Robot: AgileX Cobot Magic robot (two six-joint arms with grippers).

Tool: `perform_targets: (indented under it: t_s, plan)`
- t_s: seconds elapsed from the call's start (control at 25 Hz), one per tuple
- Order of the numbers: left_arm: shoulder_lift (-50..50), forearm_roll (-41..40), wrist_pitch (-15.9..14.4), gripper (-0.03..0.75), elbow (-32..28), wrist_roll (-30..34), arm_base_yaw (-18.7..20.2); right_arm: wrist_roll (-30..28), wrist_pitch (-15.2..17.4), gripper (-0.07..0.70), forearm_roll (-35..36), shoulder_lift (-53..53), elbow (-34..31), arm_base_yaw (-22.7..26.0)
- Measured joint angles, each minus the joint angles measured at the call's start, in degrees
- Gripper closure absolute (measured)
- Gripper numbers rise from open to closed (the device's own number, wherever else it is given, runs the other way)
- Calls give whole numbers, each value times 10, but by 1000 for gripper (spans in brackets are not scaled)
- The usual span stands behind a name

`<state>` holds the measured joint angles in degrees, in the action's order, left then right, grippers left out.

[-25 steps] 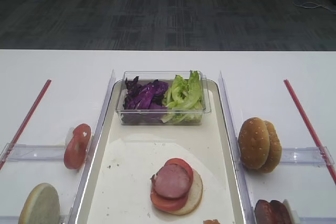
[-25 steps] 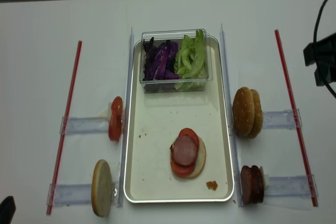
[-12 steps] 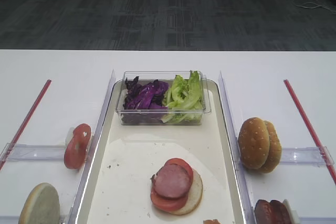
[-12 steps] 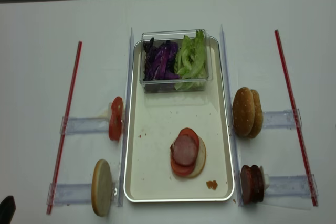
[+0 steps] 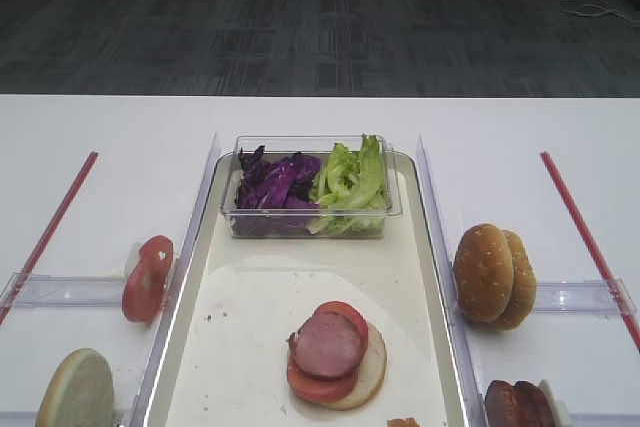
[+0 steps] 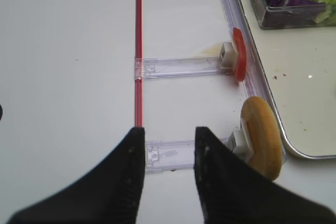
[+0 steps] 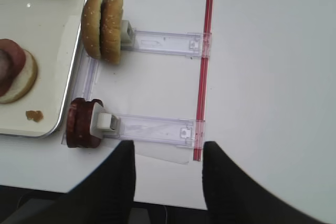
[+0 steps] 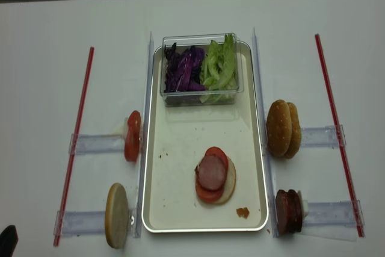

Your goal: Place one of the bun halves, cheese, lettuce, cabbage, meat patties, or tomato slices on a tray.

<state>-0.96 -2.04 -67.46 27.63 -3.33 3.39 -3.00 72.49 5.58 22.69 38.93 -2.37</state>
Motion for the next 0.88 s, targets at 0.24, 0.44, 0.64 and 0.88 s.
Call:
perform_targets:
  t_s: [0.24,0.44,0.64,0.88]
  plan:
    - [0,0,0,491,0,0,0,-1,3,303,-34,-75,-46,0]
    - [0,0,0,491,0,0,0,-5,4,303,-35,-128,-77,0]
    - [0,0,0,491,0,0,0,-16,5,303,-39,-180,-87,0]
    - [0,0,0,491,0,0,0,-16,-17,303,-40,-192,-97,0]
